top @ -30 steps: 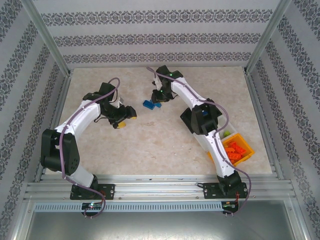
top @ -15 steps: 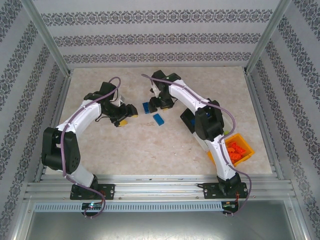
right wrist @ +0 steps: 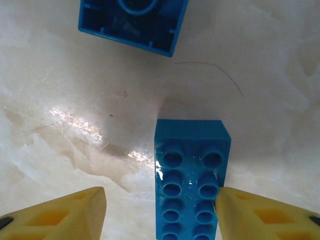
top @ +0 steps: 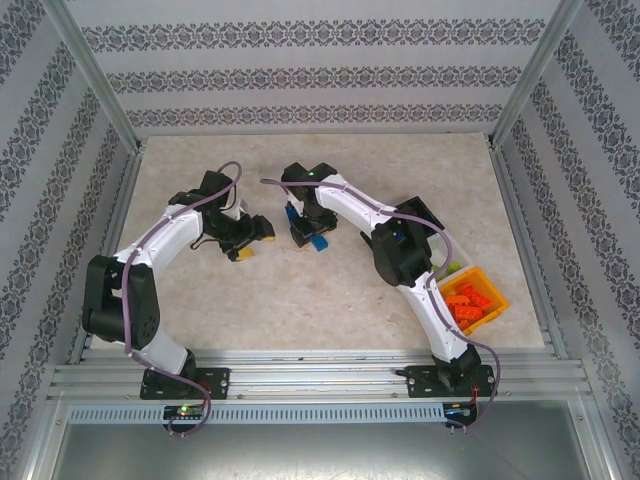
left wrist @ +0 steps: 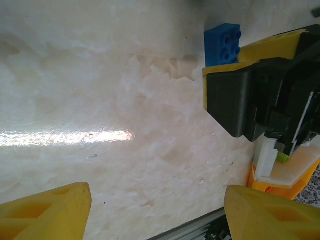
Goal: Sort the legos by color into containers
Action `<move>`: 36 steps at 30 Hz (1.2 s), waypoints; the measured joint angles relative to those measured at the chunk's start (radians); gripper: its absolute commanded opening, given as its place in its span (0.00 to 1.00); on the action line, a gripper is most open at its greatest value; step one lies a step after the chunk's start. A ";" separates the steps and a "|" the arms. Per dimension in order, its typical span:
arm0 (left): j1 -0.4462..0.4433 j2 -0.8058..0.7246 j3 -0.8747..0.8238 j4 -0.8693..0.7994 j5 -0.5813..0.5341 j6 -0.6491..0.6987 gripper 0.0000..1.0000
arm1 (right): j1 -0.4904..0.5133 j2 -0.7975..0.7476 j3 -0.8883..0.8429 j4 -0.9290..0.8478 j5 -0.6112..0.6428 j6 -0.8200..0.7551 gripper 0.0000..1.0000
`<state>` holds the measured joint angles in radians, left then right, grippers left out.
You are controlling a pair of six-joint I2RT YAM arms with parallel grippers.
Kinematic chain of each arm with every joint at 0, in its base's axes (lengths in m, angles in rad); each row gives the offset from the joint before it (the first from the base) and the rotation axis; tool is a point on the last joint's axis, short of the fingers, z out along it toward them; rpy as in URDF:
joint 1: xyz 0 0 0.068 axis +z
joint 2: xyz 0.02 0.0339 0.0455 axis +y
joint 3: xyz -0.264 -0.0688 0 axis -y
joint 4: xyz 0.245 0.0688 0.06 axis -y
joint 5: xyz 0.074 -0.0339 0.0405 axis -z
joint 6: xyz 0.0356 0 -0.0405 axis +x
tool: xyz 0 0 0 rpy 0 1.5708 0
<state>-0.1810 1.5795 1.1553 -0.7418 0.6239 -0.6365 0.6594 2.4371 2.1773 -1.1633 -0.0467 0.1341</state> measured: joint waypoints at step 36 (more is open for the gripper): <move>-0.011 0.081 0.067 0.046 -0.006 -0.019 0.72 | -0.109 -0.290 -0.321 0.140 0.084 0.124 0.13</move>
<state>-0.1921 1.6604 1.2224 -0.6956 0.6182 -0.6556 0.5507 2.1471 1.8561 -1.0237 0.0368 0.2584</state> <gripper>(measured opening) 0.715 0.181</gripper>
